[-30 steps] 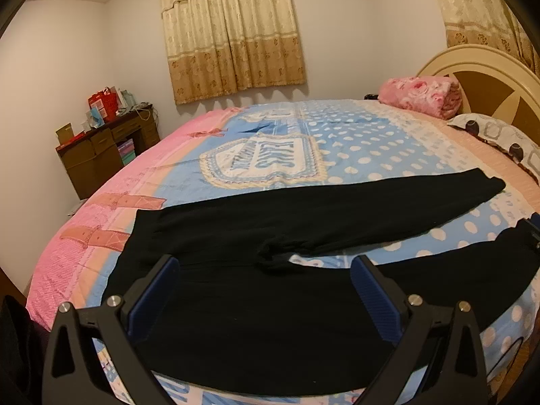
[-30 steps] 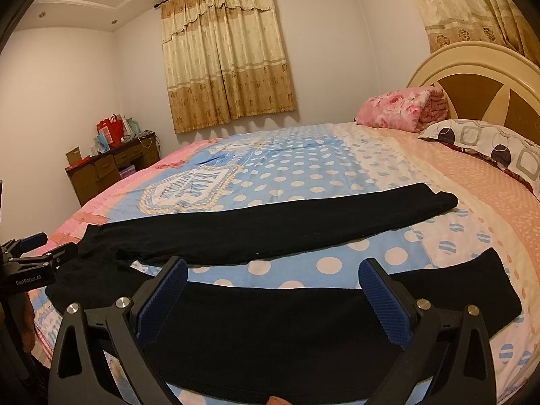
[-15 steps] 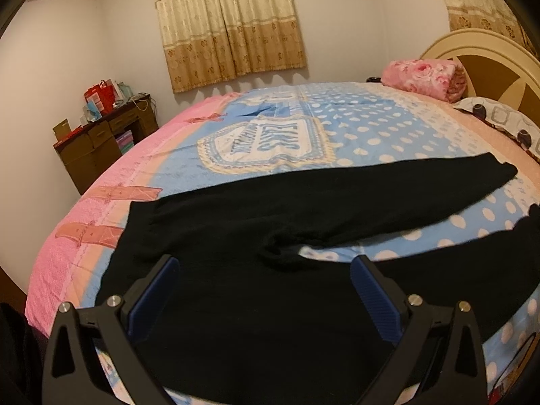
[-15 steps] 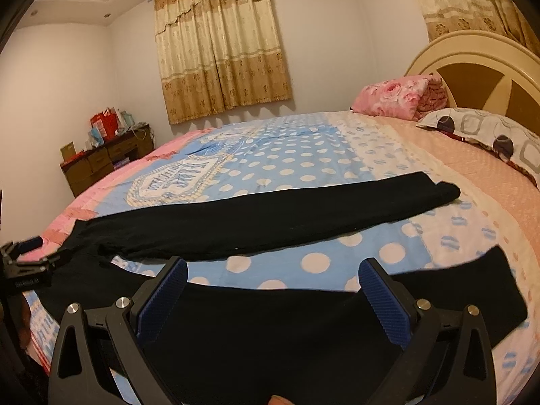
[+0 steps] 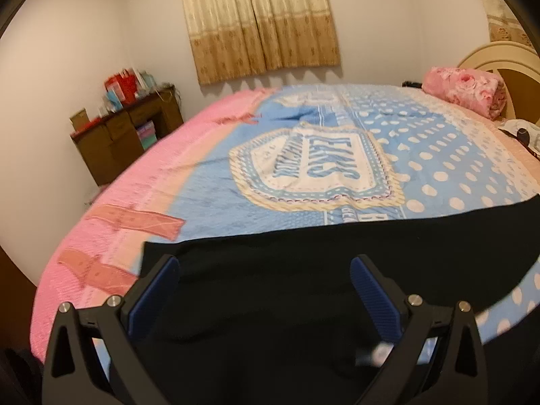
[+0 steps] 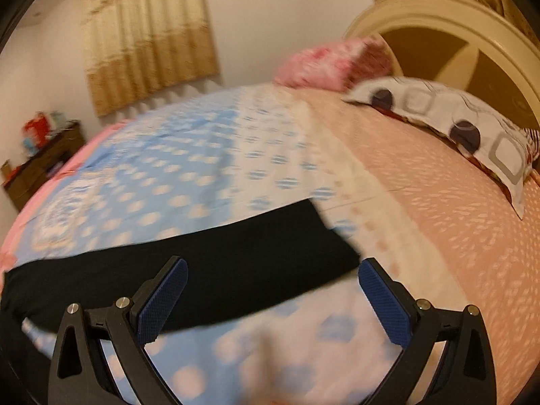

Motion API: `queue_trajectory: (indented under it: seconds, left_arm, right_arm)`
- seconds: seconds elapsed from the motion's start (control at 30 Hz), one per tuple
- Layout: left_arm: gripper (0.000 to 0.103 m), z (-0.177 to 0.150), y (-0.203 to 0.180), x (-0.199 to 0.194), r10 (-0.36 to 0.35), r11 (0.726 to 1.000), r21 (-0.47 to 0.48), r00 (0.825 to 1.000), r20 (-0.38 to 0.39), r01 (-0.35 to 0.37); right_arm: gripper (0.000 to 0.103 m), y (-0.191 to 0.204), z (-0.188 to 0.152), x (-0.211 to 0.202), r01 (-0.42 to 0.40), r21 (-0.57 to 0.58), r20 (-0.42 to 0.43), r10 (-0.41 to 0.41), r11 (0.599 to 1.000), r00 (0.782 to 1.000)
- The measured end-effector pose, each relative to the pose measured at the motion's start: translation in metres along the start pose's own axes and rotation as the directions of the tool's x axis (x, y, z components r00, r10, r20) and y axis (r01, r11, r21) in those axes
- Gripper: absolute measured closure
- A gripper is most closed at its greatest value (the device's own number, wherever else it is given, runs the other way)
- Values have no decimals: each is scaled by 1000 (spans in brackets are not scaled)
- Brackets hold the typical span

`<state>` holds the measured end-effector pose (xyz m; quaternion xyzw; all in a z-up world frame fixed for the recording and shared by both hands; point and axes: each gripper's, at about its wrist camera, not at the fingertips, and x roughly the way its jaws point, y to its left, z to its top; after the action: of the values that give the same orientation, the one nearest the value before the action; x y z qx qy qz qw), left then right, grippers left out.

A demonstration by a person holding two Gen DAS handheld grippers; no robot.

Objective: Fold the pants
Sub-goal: 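Lower both grippers onto the black pants' edge and close them on it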

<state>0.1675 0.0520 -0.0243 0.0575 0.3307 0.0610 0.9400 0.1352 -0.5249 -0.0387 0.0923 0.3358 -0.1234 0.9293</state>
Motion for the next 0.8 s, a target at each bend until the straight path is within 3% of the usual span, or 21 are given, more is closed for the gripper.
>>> queue_trajectory:
  seconds: [0.27,0.4,0.5,0.6,0.67,0.73,0.8]
  left_arm:
    - [0,18,20,57,44,998,-39,996,-82,-47]
    - [0,17,39,69,79,996,-38,991,-104,-83]
    - [0,13,59,73,98,994,-40,988,-116,-104]
    - [0,7,85,77,110,991,-55,983,-146,-119]
    - [0,3,105,78,121,988,-75,980,-158,-134]
    - [0,-1,123,78,137,984,-90,976,-167,-153]
    - [0,-5,139,81,133,982,-111,974,-183,-155]
  right_arm:
    - [2,-43,46,84,4,72,-137,6,997,991]
    - [10,-49,53,117,-39,100,-214,60,994,975]
    - [14,-43,53,137,-58,83,-272,78,995,959]
    - [16,-34,50,141,-41,5,-284,41,999,958]
    - [34,-31,48,141,-43,-38,-283,31,998,959]
    - [57,-32,47,138,-99,-27,-283,87,995,955]
    - [67,-34,48,136,-112,-6,-286,106,994,952]
